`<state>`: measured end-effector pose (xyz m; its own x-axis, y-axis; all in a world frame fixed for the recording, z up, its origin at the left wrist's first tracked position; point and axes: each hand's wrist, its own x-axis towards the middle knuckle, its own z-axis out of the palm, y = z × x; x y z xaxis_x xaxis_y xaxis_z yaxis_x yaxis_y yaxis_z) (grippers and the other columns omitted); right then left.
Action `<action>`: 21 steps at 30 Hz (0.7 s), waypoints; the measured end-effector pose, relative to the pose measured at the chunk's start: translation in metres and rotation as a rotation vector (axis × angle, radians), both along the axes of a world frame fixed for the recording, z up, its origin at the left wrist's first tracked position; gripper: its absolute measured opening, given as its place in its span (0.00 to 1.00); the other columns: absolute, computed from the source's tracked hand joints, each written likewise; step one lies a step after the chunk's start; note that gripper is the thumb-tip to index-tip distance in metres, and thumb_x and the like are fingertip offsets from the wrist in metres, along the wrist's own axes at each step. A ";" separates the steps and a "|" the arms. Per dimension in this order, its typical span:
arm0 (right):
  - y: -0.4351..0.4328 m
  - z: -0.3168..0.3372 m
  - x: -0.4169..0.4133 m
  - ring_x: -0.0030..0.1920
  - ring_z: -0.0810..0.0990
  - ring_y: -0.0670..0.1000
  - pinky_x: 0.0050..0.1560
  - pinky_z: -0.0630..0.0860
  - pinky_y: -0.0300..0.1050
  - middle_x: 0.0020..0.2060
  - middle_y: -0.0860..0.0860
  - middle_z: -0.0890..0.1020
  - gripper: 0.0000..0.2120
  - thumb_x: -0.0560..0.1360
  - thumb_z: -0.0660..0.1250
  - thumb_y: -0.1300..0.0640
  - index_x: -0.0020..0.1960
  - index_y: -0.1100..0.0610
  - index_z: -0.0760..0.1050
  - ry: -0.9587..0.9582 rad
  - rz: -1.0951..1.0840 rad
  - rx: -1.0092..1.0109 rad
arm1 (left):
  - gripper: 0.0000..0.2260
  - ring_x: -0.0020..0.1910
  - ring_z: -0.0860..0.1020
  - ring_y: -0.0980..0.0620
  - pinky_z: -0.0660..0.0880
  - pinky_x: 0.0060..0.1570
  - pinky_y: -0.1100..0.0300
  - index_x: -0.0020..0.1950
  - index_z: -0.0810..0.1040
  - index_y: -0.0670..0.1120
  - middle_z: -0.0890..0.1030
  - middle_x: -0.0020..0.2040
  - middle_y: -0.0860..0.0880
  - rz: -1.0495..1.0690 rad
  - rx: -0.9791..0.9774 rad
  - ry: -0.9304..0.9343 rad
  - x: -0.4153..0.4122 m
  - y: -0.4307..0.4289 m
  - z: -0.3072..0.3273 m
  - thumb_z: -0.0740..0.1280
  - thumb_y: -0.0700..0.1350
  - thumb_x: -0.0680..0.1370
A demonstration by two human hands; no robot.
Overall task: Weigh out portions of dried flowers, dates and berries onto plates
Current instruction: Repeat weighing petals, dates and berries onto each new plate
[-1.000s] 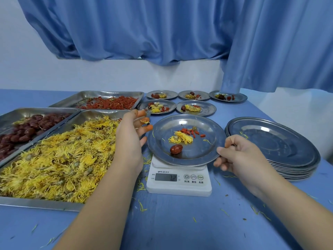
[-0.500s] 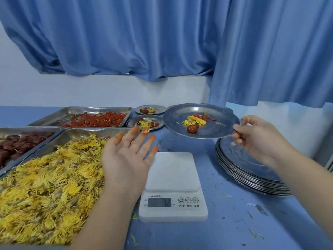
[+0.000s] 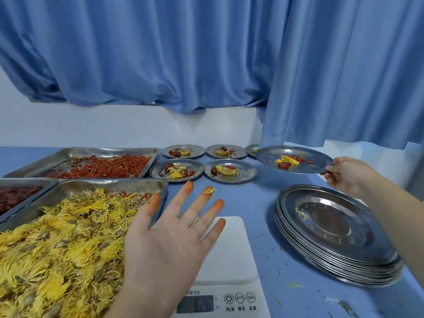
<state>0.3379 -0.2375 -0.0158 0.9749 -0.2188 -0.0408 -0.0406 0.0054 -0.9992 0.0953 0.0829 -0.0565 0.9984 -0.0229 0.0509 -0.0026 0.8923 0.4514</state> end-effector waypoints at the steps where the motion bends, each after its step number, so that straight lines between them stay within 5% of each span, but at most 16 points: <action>1: -0.002 -0.002 0.005 0.31 0.69 0.51 0.19 0.71 0.32 0.35 0.61 0.73 0.12 0.79 0.53 0.72 0.45 0.57 0.66 0.027 -0.012 -0.012 | 0.25 0.61 0.78 0.34 0.70 0.61 0.38 0.61 0.82 0.44 0.79 0.63 0.39 -0.006 0.001 0.001 0.001 0.000 0.000 0.63 0.60 0.74; 11: -0.003 -0.019 0.044 0.31 0.69 0.50 0.16 0.69 0.32 0.34 0.60 0.71 0.12 0.80 0.52 0.71 0.39 0.63 0.64 0.189 -0.061 -0.149 | 0.30 0.59 0.79 0.33 0.73 0.55 0.34 0.57 0.83 0.45 0.80 0.62 0.40 -0.068 0.020 -0.014 0.005 -0.001 0.007 0.72 0.57 0.59; 15: 0.004 -0.021 0.055 0.19 0.75 0.50 0.15 0.69 0.32 0.33 0.60 0.71 0.12 0.80 0.51 0.72 0.39 0.63 0.64 0.201 -0.072 -0.148 | 0.30 0.59 0.79 0.33 0.74 0.53 0.33 0.58 0.83 0.45 0.80 0.63 0.40 -0.079 0.006 -0.024 0.006 0.001 0.007 0.72 0.57 0.59; 21: 0.016 -0.020 0.066 0.28 0.75 0.52 0.16 0.70 0.34 0.36 0.58 0.72 0.10 0.79 0.53 0.74 0.43 0.65 0.65 0.241 -0.042 -0.113 | 0.31 0.59 0.79 0.33 0.73 0.54 0.34 0.58 0.83 0.46 0.80 0.63 0.40 -0.080 -0.015 -0.018 0.009 0.002 0.006 0.73 0.56 0.57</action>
<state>0.4038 -0.2212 -0.0362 0.9298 -0.2753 -0.2441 -0.2799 -0.0984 -0.9550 0.1039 0.0851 -0.0505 0.9924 -0.1015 0.0695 0.0610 0.8968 0.4383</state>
